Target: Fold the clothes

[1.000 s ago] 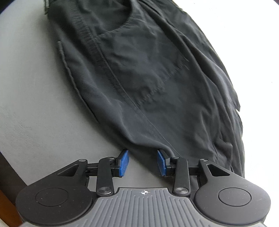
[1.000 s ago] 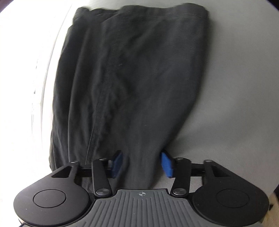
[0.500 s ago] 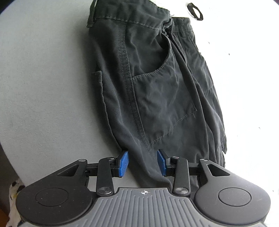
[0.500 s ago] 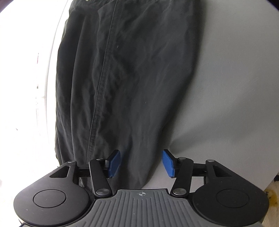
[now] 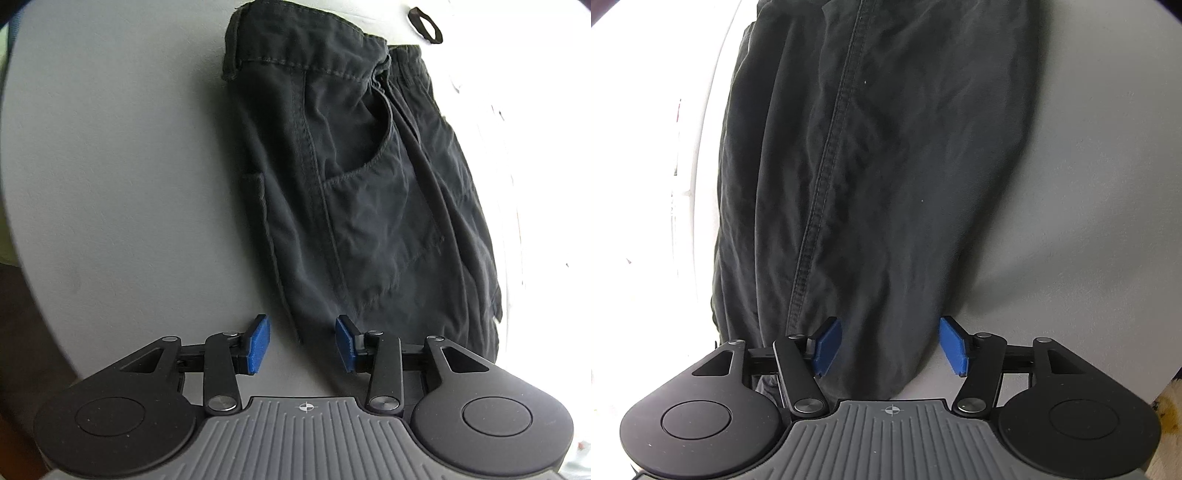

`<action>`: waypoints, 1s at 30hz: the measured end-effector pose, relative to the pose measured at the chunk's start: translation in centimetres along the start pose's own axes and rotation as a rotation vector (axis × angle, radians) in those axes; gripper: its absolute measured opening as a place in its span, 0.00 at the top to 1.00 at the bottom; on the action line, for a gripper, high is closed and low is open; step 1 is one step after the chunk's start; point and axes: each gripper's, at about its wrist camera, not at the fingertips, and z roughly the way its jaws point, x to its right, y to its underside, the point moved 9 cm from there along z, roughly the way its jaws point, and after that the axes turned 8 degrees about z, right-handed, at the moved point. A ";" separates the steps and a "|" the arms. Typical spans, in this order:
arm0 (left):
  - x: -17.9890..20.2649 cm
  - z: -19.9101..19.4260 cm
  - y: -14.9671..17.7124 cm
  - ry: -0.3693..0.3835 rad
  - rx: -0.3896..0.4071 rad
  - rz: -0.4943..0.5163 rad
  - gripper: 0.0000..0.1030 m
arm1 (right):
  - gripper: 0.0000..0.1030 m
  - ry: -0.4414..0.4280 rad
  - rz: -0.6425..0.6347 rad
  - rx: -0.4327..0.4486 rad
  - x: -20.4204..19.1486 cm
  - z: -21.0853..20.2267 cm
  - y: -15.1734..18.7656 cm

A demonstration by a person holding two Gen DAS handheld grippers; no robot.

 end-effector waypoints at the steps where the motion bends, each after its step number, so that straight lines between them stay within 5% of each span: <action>1: 0.2 0.2 -0.2 0.007 -0.001 0.005 0.53 | 0.28 0.000 0.007 -0.001 0.0 0.1 0.1; 17: 1.2 0.9 -0.7 -0.045 0.023 0.007 0.54 | 0.24 -0.027 0.025 -0.012 0.2 0.5 0.8; 21: 1.2 0.9 -0.8 -0.049 0.023 0.002 0.54 | 0.18 -0.028 0.004 0.041 -0.5 1.1 0.6; 27: 1.4 0.6 -0.9 -0.079 0.014 0.029 0.54 | 0.31 -0.013 -0.084 0.120 -3.3 1.2 -0.2; 30: 1.4 0.4 -0.7 -0.092 0.030 0.027 0.54 | 0.54 0.052 -0.101 0.121 -4.0 2.0 -0.9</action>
